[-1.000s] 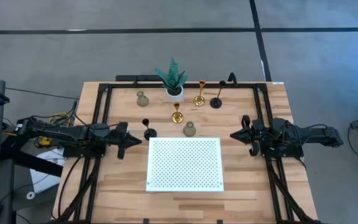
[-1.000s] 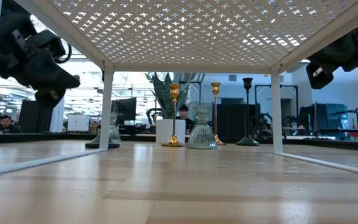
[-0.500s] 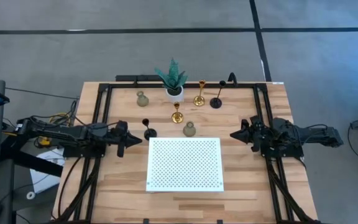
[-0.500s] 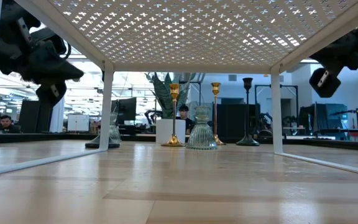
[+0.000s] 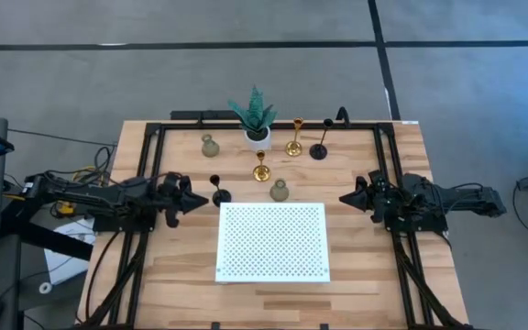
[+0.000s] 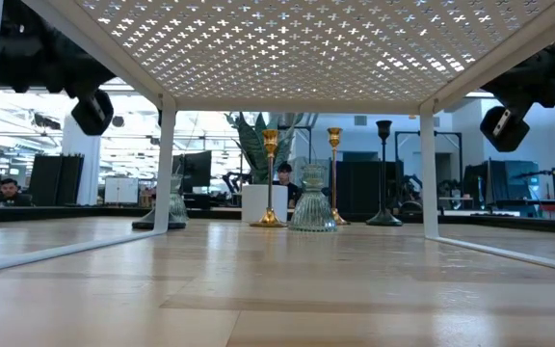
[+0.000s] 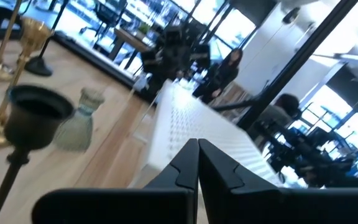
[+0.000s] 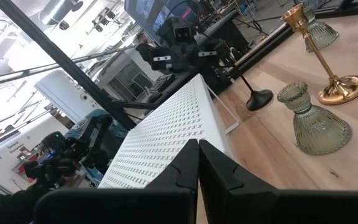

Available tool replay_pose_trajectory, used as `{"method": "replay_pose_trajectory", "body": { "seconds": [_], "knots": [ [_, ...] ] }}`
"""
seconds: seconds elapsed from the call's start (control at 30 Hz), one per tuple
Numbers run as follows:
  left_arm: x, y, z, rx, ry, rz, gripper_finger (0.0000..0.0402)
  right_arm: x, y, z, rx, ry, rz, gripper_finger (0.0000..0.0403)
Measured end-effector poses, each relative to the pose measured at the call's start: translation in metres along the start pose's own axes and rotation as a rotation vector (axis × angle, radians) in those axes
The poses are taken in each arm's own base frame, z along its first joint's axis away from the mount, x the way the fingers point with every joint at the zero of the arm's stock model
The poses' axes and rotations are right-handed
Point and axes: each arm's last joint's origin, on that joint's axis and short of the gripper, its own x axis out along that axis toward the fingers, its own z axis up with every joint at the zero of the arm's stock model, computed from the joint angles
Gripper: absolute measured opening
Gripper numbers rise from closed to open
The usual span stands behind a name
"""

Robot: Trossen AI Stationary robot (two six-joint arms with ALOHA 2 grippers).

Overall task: Pick & Place candle stick holders
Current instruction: Put the top transparent glass candle holder on the shelf

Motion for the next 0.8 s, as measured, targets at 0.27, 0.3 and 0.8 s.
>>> {"method": "replay_pose_trajectory", "body": {
  "seconds": [0.27,0.3,0.8],
  "knots": [
    [0.0,-0.0013,0.0022,0.004,-0.023,-0.014,0.0008,0.0,-0.0001,0.0002,-0.006,-0.005,-0.005,0.0],
    [0.0,-0.0015,0.0023,0.005,-0.024,-0.015,0.0008,0.0,-0.0001,0.0002,-0.006,-0.005,-0.005,0.0],
    [-0.0001,-0.0003,0.0033,-0.002,-0.054,0.028,0.0008,-0.0001,0.0001,0.0004,-0.008,-0.006,-0.005,0.0]
  ]
}}
